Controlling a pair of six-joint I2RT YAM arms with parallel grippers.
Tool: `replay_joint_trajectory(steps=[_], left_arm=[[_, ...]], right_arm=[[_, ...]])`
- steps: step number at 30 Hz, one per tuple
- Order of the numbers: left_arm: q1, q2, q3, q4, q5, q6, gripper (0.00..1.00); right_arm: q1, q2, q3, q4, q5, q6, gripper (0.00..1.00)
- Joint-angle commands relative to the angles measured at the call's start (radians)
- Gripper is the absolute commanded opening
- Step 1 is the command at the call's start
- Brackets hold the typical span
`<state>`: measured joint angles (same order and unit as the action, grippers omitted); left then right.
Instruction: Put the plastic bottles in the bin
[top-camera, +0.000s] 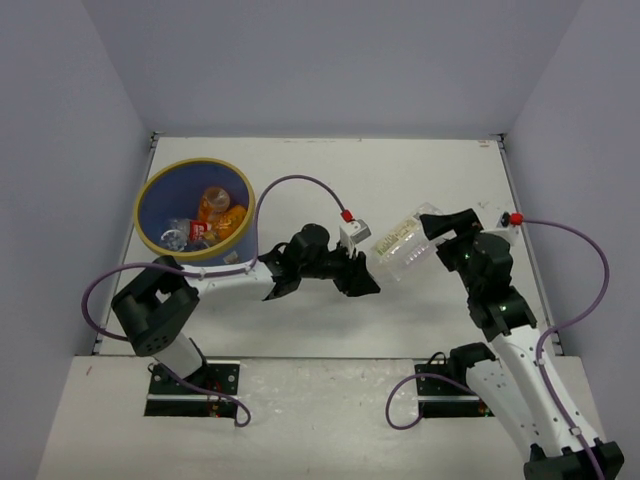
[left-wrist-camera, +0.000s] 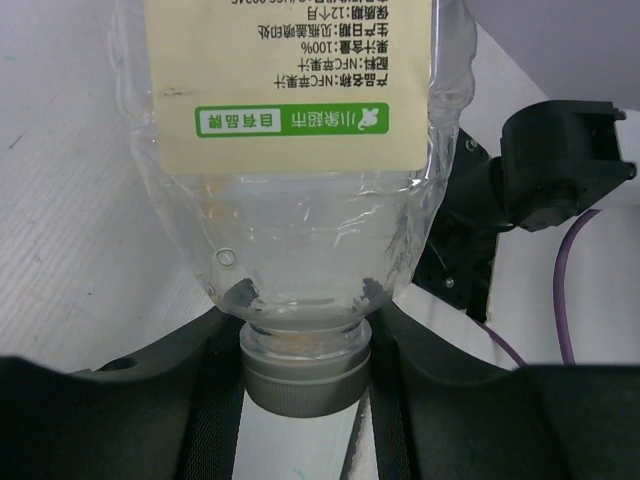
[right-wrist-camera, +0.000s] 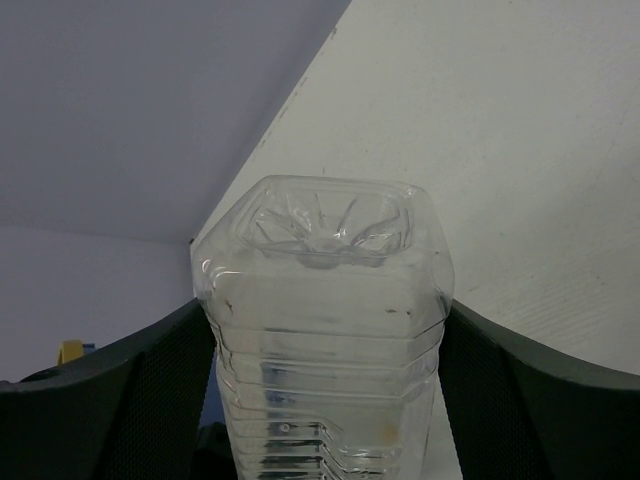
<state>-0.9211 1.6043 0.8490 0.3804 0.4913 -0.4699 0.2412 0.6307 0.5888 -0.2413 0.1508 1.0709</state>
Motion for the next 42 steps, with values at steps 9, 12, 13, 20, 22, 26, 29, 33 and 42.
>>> replay_joint_trajectory(steps=[9, 12, 13, 20, 22, 26, 29, 33, 42], left_arm=[[-0.005, -0.201, 0.098, -0.165, -0.452, 0.044, 0.0], [-0.002, -0.264, 0.127, -0.229, -0.647, 0.061, 0.0], [0.003, -0.301, 0.134, -0.241, -0.706, 0.076, 0.0], [0.008, -0.514, 0.212, -0.396, -1.037, 0.085, 0.0], [0.011, -0.562, 0.206, -0.478, -1.216, 0.051, 0.0], [0.044, -0.619, 0.254, -0.746, -1.557, -0.136, 0.0], [0.117, -0.634, 0.306, -1.043, -1.656, -0.376, 0.0], [0.183, -0.655, 0.279, -1.136, -1.66, -0.472, 0.0], [0.185, -0.721, 0.212, -1.103, -1.6, -0.439, 0.45]], right_arm=[[0.006, 0.056, 0.192, -0.311, 0.357, -0.167, 0.99], [0.006, 0.022, 0.178, -0.319, 0.384, -0.154, 0.99], [0.006, 0.003, 0.171, -0.319, 0.396, -0.146, 0.99], [0.006, -0.053, 0.132, -0.319, 0.442, -0.133, 0.99], [0.006, -0.032, 0.136, -0.319, 0.436, -0.139, 0.99], [0.006, 0.011, 0.152, -0.319, 0.408, -0.138, 0.99], [0.006, 0.04, 0.163, -0.319, 0.386, -0.143, 0.99], [0.006, 0.05, 0.163, -0.319, 0.377, -0.141, 0.99], [0.006, 0.04, 0.148, -0.289, 0.359, -0.153, 0.99]])
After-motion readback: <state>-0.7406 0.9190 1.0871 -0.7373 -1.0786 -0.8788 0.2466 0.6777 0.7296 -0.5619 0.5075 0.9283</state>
